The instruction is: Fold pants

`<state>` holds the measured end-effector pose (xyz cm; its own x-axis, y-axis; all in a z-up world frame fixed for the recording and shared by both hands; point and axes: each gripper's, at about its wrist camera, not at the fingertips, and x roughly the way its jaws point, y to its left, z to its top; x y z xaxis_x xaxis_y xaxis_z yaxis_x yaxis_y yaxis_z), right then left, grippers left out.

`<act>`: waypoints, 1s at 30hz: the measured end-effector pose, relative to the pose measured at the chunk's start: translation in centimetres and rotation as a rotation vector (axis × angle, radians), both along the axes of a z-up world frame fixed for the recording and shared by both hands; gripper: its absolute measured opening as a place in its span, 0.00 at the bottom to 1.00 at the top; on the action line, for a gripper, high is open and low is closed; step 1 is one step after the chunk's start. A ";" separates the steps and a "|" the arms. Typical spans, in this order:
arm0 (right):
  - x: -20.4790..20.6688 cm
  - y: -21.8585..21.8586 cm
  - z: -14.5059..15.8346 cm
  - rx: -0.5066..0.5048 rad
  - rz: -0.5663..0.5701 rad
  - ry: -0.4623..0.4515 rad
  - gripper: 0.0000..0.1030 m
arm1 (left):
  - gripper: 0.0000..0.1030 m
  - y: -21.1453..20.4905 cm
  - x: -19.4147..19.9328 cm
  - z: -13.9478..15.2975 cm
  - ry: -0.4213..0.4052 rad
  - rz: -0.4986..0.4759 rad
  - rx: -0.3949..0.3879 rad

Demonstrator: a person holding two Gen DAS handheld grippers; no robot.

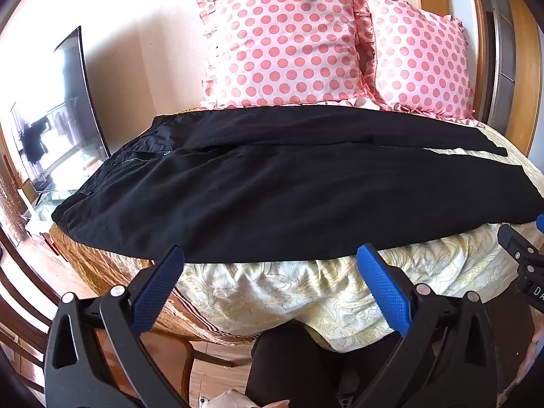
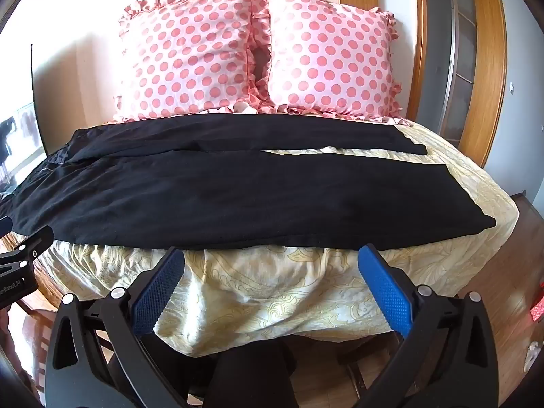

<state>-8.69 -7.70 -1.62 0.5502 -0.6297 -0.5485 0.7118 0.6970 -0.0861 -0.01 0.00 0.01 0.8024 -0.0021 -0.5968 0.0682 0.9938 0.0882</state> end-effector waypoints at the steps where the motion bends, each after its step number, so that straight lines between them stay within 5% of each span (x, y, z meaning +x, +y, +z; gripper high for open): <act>1: 0.0 0.0 0.0 0.001 -0.001 0.002 0.99 | 0.98 0.0 0.0 0.0 0.004 0.002 -0.004; 30: 0.0 0.1 -0.1 0.005 0.000 0.003 0.99 | 0.98 0.0 0.0 0.0 -0.001 0.002 0.004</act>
